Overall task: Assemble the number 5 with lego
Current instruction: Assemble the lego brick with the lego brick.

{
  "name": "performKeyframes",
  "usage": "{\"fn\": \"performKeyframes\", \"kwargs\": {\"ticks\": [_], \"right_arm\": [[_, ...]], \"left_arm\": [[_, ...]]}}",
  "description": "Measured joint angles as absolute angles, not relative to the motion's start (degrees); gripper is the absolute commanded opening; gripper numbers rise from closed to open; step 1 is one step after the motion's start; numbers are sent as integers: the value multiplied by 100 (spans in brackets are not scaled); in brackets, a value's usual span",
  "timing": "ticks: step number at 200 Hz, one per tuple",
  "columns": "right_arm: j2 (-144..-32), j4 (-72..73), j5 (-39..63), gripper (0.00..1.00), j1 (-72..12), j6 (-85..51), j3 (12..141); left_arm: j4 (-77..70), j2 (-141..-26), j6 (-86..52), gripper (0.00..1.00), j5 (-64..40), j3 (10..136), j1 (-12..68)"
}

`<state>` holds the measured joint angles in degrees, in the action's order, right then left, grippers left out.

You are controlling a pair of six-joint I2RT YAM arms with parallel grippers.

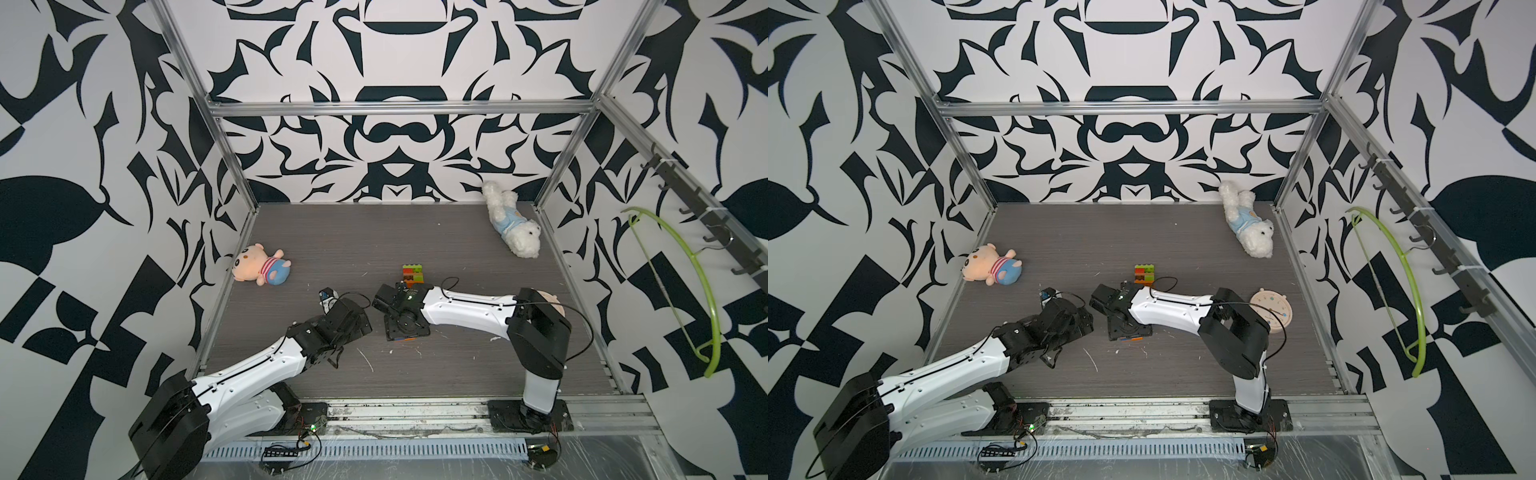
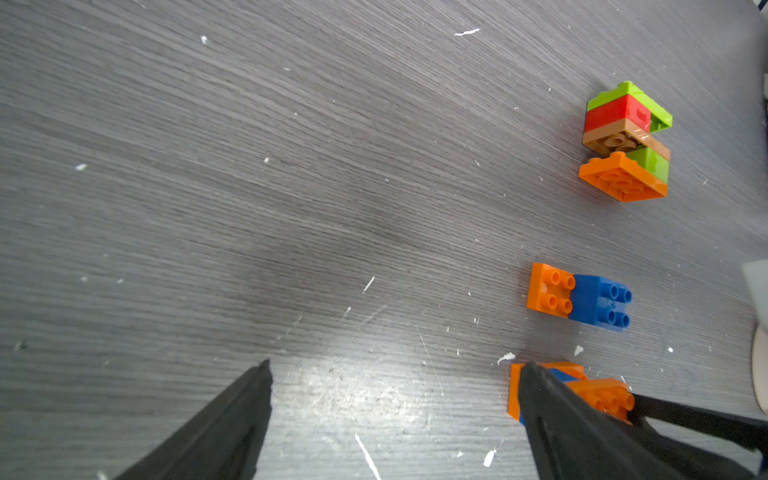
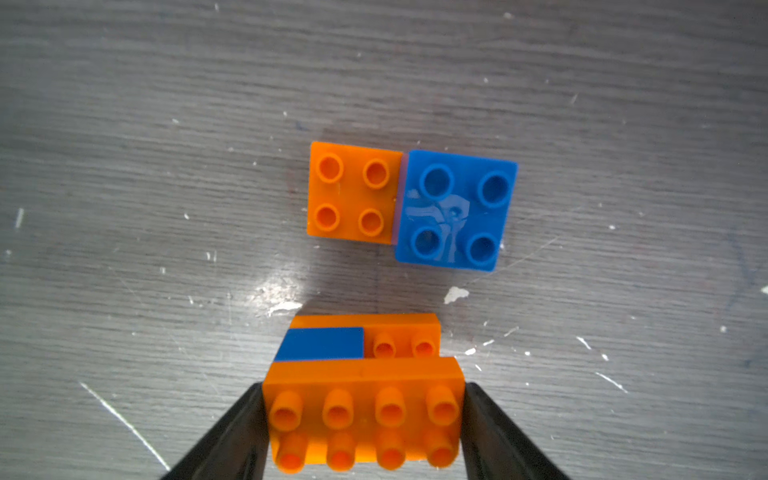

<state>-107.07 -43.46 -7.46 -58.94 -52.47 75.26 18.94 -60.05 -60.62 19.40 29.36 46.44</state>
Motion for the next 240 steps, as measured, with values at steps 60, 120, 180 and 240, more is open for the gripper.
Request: {"fn": "performKeyframes", "kwargs": {"ticks": [60,120,180,240], "right_arm": [[-10630,-4348,-757,82,-5894,-5221,7524],[-9832,-4353,-1031,82,-5784,-5245,7282],[-10009,-4364,-1024,82,-5708,-5253,7183],[-10206,-4346,-786,81,-5708,-5253,7137]], "left_arm": [[1894,-6007,-6060,99,1942,2956,4644],[1868,-6060,-5996,99,1907,2991,4644],[1581,-6213,-5867,99,1544,3000,4644],[1378,-6396,-5854,99,1317,3000,4644]]}}
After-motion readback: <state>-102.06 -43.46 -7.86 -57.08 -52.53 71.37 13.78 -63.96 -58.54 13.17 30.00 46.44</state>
